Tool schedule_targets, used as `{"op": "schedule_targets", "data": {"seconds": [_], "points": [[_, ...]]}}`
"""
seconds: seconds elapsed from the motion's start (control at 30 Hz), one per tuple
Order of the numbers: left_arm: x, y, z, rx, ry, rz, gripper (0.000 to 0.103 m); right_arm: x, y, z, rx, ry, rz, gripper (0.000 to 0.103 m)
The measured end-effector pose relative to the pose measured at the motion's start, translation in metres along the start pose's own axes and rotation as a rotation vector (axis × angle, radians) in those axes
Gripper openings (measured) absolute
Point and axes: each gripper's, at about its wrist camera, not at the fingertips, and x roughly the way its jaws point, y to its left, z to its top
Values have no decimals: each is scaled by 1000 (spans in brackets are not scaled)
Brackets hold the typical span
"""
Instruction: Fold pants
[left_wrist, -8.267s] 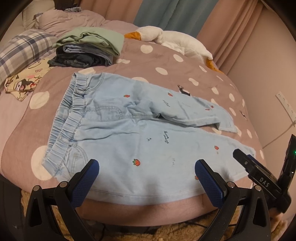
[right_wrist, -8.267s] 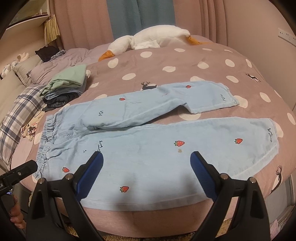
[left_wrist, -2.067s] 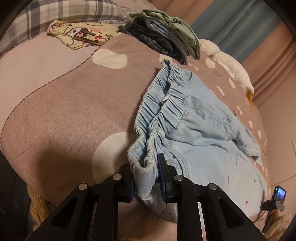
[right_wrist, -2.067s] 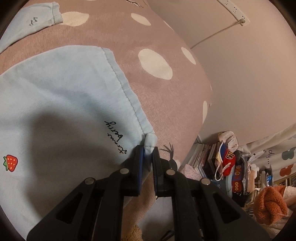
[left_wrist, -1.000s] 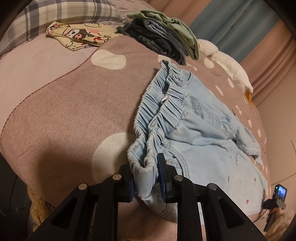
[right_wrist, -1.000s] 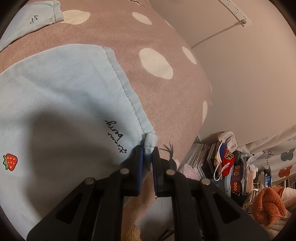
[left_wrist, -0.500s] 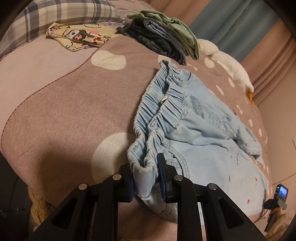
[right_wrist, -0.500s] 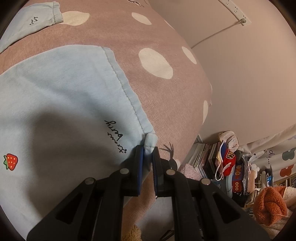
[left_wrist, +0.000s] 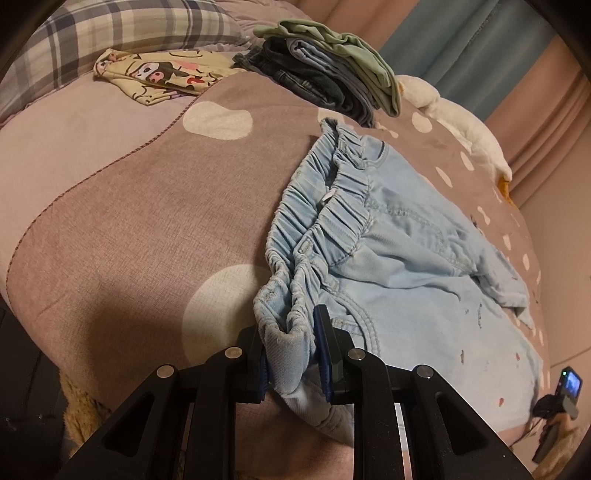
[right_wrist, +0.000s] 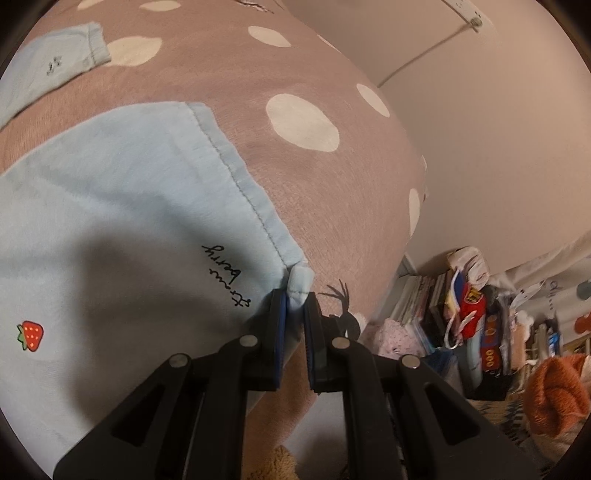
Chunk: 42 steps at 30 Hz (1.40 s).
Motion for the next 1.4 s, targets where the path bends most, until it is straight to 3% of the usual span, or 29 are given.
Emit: {"op": "schedule_targets", "data": {"seconds": [0.5,0.83,0.93,1.0,1.07,1.17,1.2,1.23,1.33,1.4], "points": [[4,-12,2,16,17,102,22,13,-34,-4,167,-12,270,10],[7,-23,5,8,43,181,22,17,-46,-9,199,-56,368,11],[5,-24,7,-12,59,187,22,16,-52,-15,206,-74,368,26],[2,-24,12,-30,100,184,22,14,-59,-17,212,-89,347,55],[-7,-25,20,-60,143,177,24,14,-67,-19,228,-96,378,61],[-31,-37,30,-82,94,138,51,13,-81,-21,271,-95,466,62],[-38,-43,32,-77,71,131,67,9,-85,-22,278,-107,469,63],[-46,-51,34,-64,41,120,75,4,-86,-21,276,-123,465,63],[-64,-83,37,11,-28,60,79,-19,-86,-18,257,-189,486,68],[-66,-104,37,58,-36,12,80,-40,-83,-14,247,-239,544,77]]}}
